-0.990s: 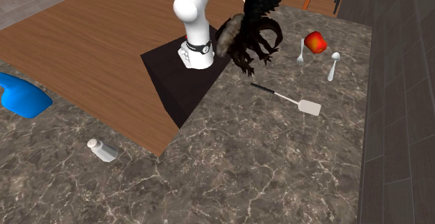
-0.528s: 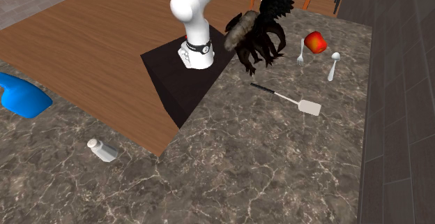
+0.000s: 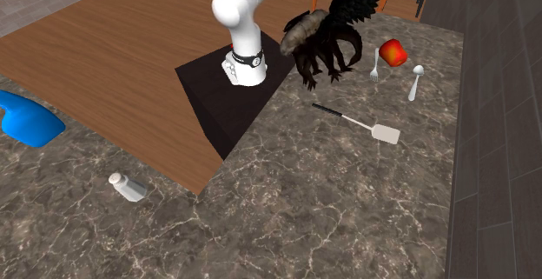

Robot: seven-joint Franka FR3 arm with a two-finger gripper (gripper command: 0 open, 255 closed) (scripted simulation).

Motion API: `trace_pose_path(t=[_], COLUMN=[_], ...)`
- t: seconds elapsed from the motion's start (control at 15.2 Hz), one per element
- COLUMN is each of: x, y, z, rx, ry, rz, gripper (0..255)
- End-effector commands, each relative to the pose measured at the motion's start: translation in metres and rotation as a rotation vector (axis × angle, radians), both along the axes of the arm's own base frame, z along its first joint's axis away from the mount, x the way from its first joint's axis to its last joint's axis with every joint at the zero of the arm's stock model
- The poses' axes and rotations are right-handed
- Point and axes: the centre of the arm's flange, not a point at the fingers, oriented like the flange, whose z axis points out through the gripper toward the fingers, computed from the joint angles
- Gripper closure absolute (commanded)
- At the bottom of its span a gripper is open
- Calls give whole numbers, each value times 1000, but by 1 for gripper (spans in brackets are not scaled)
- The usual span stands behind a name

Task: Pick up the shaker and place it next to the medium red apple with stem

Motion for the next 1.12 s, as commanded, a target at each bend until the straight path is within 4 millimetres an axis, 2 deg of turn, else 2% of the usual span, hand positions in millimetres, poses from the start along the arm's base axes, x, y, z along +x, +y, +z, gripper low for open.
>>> trace_pose_path(t=[0.0,0.46,1.06], x=[19,79,79], y=[20,93,93], z=[-2,-2,-50], rx=[-1,-1,-1], ry=[-3,-3,-3], rz=[-3,-3,-3], gripper=[255,255,255])
